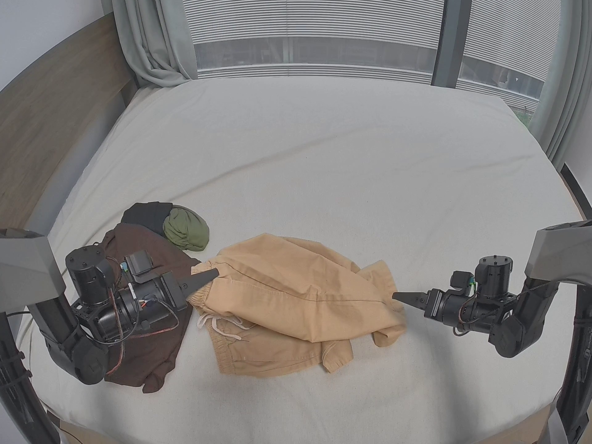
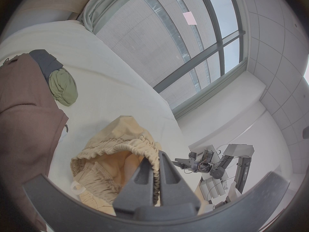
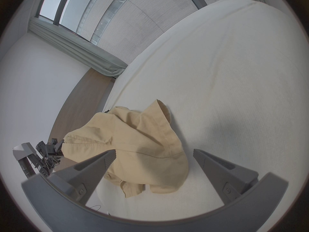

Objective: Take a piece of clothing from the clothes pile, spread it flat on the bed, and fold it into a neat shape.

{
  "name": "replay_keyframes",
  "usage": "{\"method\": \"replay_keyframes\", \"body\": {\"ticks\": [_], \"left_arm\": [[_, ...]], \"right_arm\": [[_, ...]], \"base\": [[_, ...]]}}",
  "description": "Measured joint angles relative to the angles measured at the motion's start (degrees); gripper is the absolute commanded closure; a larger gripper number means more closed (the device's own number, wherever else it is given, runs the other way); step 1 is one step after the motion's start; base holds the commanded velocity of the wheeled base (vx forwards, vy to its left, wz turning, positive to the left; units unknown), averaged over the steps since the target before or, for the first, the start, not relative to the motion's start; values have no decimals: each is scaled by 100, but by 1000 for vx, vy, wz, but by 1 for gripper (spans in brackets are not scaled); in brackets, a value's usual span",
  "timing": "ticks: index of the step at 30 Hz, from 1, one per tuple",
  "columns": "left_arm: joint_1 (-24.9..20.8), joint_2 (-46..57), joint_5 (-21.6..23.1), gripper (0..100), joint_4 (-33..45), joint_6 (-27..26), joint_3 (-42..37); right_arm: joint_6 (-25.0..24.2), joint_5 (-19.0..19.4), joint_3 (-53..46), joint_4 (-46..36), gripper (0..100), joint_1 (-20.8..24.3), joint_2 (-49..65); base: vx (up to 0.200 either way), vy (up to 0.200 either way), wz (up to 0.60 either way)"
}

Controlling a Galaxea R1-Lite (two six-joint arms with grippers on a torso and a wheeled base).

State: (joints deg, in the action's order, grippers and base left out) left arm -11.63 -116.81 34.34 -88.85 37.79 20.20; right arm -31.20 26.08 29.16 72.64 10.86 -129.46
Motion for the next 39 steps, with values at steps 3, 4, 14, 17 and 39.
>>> {"method": "replay_keyframes", "body": {"ticks": [3, 4, 14, 17, 39], "left_arm": [[39, 0, 6, 100, 0, 0, 17], [45, 0, 9, 100, 2, 0, 20], [61, 0, 15, 100, 0, -2, 27], [55, 0, 15, 100, 2, -2, 22], [63, -33, -2, 100, 2, -2, 39]], "right_arm": [[-11, 2, 38, 2, 0, 2, -121], [-30, 0, 55, 7, 0, 0, -163], [-569, -222, 333, 336, 0, 129, -588], [-840, -244, 378, 550, 0, 158, -708], [-1134, -150, 247, 840, 100, 256, -750]], "base": [[0, 0, 0], [0, 0, 0], [0, 0, 0], [0, 0, 0], [0, 0, 0]]}}
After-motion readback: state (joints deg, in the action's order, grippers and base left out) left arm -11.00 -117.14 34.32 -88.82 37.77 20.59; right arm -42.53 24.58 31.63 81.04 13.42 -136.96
